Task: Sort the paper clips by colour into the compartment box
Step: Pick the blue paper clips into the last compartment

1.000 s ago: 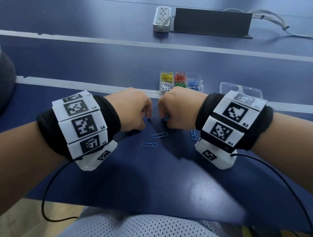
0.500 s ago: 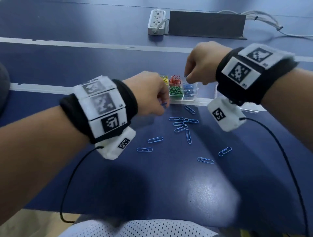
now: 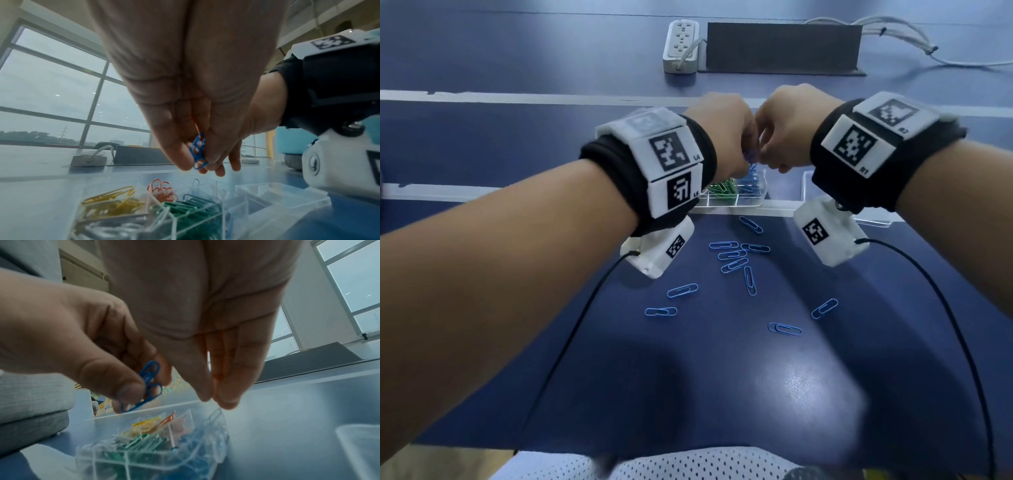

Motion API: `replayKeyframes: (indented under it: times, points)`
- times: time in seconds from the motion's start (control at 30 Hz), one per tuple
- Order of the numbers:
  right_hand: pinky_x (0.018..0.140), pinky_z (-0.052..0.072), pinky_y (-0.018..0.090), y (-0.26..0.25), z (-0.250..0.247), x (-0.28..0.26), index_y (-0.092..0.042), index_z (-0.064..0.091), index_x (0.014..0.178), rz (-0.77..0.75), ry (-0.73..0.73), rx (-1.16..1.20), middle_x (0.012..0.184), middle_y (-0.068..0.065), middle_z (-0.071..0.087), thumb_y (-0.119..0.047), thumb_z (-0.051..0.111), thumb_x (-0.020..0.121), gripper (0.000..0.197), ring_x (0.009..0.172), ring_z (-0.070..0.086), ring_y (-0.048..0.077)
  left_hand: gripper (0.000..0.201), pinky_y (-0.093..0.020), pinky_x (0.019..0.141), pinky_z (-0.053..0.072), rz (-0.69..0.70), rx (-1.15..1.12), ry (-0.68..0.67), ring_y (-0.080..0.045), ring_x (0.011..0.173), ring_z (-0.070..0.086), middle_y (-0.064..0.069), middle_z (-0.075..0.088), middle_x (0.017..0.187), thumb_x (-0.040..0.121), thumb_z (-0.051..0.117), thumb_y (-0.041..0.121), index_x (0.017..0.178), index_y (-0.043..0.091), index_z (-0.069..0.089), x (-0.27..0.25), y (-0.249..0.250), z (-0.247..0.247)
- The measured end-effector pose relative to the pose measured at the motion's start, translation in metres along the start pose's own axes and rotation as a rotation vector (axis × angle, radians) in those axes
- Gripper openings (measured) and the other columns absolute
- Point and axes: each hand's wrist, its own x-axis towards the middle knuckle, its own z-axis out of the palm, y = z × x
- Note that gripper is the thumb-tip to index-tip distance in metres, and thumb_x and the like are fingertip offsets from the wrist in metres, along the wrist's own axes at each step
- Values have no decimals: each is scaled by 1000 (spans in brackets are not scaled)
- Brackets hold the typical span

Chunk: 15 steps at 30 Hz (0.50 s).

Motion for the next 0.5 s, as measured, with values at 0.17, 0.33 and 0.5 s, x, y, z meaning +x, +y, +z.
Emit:
replayKeyframes:
  times: [0.17, 0.33, 0.5]
  points:
    - [75, 59, 40, 14, 1, -12, -26, 66, 76, 21, 40, -7, 79, 6, 72, -10, 55, 80, 20, 68, 70, 24, 30, -23, 73, 41, 56, 43, -74, -14, 83, 60, 3, 66, 87, 77, 68, 8, 104, 20, 70, 8, 8, 10]
    - [81, 57, 39, 20, 0, -25, -30, 66, 90, 23, 70, 7, 89, 5, 68, -10, 55, 81, 25, 78, 66, 26, 30, -19, 64, 43, 40, -67, -35, -9, 68, 60, 1, 74, 92, 79, 64, 6, 103, 24, 68, 9, 3, 12]
    - [91, 52, 38, 17, 8, -26, -29, 62, 116, -57, 93, -100, 112, 6, 66, -5, 46, 85, 43, 101, 60, 26, 24, -23, 68, 47, -4, -79, 5, -3, 64, 59, 8, 69, 79, 82, 61, 11, 98, 28, 68, 2, -12, 1]
